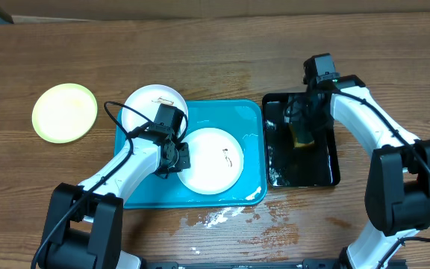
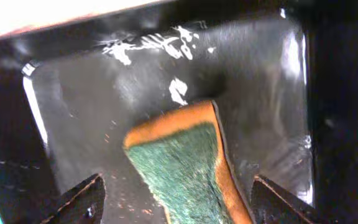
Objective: Clean dirty plates on tray and stack at the side
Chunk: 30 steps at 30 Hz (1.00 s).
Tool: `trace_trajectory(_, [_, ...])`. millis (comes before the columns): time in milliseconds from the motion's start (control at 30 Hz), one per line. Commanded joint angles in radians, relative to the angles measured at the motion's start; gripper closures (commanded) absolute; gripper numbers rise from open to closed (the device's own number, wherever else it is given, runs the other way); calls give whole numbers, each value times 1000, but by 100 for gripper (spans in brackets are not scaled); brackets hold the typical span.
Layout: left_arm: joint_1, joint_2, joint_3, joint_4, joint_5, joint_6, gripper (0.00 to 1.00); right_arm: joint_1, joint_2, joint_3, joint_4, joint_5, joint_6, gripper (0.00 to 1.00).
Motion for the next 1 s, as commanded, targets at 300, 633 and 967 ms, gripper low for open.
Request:
trace_trajectory(300, [-4,9,-5,2,-32,20,96,-8,-19,-198,207,8,-3,90])
trace_trajectory(633, [-5,9,-5,19,-32,20,96,0,-48,88,-150,-66,-27,96])
trace_trajectory(967, [-5,9,-5,27,-28,19,96,2,-71,117,-231,-68,-17,96])
